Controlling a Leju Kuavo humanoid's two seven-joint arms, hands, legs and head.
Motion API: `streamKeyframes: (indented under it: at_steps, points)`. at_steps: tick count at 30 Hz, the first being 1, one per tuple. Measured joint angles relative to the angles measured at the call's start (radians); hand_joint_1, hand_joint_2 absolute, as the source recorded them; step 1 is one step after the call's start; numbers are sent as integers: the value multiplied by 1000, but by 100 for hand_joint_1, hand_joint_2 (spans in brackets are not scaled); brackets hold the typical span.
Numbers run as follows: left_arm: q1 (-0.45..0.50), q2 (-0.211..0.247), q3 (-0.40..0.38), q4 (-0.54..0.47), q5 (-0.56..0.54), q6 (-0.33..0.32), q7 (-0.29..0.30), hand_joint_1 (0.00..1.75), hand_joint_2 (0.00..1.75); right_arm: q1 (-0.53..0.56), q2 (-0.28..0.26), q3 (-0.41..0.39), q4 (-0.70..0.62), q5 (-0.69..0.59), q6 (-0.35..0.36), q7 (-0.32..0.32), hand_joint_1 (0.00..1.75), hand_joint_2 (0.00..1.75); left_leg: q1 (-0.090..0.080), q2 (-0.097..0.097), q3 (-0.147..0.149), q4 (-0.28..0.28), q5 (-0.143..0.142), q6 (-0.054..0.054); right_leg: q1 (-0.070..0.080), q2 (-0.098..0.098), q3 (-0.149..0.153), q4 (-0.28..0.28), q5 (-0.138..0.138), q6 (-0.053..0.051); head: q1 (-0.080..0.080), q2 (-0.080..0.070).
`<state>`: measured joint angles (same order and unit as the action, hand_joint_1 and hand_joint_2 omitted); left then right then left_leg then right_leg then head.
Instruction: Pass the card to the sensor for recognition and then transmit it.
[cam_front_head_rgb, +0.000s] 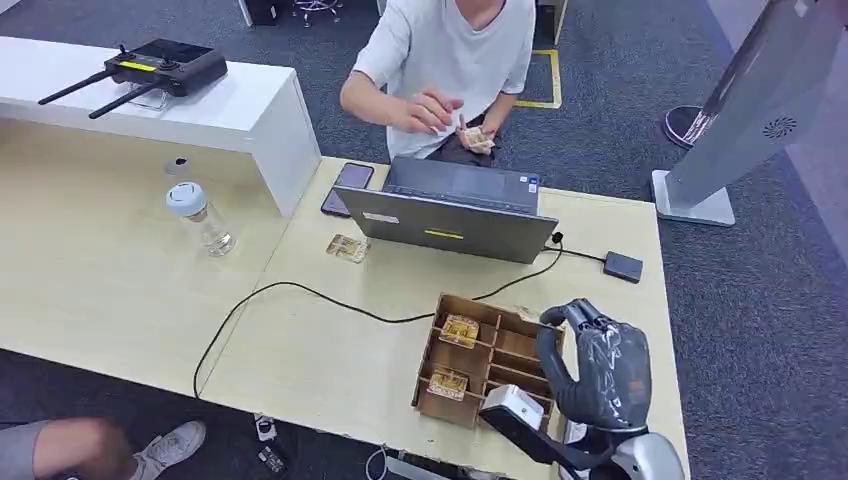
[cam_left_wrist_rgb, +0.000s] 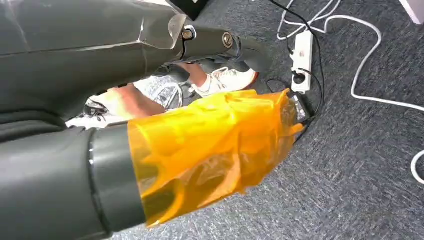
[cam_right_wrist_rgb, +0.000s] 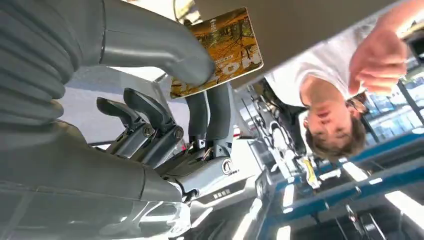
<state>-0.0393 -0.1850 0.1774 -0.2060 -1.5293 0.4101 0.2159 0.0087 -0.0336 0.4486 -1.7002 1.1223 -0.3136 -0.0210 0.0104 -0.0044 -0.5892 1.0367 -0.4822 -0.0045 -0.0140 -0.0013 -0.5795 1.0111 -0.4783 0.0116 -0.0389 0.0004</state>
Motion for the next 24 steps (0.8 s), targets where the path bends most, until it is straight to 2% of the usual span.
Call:
streamKeyframes:
  at_steps: [12, 24]
  points:
    - [0, -1, 6, 0, -13, 0, 0, 0, 0, -45, 25, 8, -76, -121, -22, -54, 175, 175, 0, 0, 0, 0, 0, 0, 0, 0, 0, 0, 0, 0, 0, 0]
    - [0, -6, 5, 0, -39, 6, -21, 0, 0, -114, 50, 16, -48, -159, -8, -76, 175, 175, 0, 0, 0, 0, 0, 0, 0, 0, 0, 0, 0, 0, 0, 0]
